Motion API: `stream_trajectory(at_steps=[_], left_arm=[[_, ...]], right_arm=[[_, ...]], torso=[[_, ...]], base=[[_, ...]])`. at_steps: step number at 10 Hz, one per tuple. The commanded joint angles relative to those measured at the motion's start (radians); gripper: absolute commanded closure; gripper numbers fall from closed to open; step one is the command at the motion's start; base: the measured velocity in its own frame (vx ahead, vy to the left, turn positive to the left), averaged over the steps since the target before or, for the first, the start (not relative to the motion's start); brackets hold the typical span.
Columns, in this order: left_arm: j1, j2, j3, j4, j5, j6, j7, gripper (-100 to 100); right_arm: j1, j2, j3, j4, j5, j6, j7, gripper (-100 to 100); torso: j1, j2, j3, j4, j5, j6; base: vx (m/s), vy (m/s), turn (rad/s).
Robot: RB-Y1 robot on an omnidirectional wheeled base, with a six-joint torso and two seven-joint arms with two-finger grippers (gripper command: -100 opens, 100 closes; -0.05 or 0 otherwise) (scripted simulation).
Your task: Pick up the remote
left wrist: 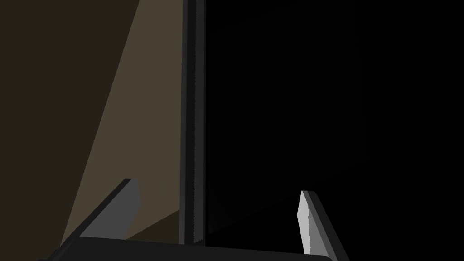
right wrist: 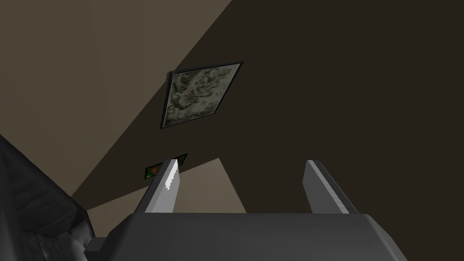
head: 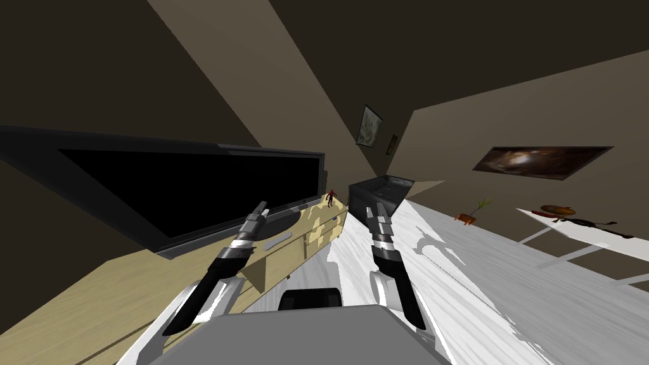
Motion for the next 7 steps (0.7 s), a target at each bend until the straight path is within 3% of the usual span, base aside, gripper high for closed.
stream_trajectory(at_steps=[1, 7], left_arm=[[-0.006, 0.008, 0.007, 0.010, 0.007, 0.033, 0.009, -100], [-0.061, 0.049, 0.052, 0.099, 0.054, 0.211, 0.070, -100]], right_arm=[[0.000, 0.000, 0.000, 0.000, 0.000, 0.000, 0.000, 0], [0.000, 0.000, 0.000, 0.000, 0.000, 0.000, 0.000, 0]], torso=[[0.000, 0.000, 0.000, 0.000, 0.000, 0.000], [0.000, 0.000, 0.000, 0.000, 0.000, 0.000]], base=[[-0.020, 0.008, -0.004], [-0.026, 0.009, -0.011]])
